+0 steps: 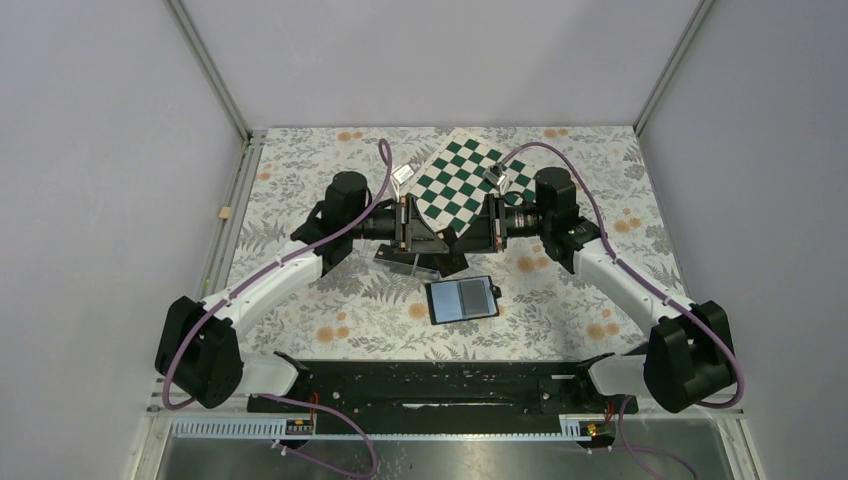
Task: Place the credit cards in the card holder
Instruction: Insert the credit card into the card holder.
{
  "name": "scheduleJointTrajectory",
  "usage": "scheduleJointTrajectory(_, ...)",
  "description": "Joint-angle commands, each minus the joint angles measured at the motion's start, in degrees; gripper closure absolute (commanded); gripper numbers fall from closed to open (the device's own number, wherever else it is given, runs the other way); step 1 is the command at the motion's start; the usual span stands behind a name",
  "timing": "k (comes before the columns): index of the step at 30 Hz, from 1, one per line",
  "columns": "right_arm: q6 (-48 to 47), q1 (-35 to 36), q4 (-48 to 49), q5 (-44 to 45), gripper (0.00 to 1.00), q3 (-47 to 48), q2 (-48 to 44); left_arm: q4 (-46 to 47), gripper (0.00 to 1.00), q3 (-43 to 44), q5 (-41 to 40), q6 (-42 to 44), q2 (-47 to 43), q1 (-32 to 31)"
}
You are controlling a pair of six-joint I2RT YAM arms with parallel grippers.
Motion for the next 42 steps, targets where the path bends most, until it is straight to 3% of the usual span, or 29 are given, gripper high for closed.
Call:
scheduleJointTrajectory(1, 1.16, 0.92, 4.16, -0.35, 1.0, 0.31, -0.12, 1.53, 0.68, -0.9, -2.77, 1.49, -2.47, -0.5)
scheduleJointTrajectory(5, 0.85, 0.9, 3.79, 0.4, 1.0, -0.08, -0.44, -0.06, 0.57, -1.58, -4.89, 2.41, -3.41, -0.54)
scheduleJointTrajectory(13, -4.27, -0.23, -4.89, 8.27, 1.0, -3.54, -2.46, -3.07, 0.56, -6.69, -8.61, 3.15, -4.41, -0.45)
scheduleJointTrajectory(17, -0.33, -3.97, -0.52, 12.31, 1.0, -10.73, -3.83, -7.41, 0.52, -10.92, -10.93, 3.6, -3.5, -0.43)
scheduleJointTrajectory(25, -7.36, -5.42, -5.24, 16.0, 1.0, -15.22, -0.17, -7.58, 0.73, -16.59, -16.1, 4.4, 6.85, -1.13)
scheduleJointTrajectory(35, -15.45, -5.47, -9.94, 21.39, 1.0, -13.93, 7.0, -6.52, 0.81, -10.42, -20.16, 6.81, 22.76, -5.5)
scheduleJointTrajectory(42, -17.56, -5.39, -9.97, 24.65, 1.0, -13.1, 10.53, -6.63, 0.86, -7.13, -20.34, 7.06, 27.31, -6.52)
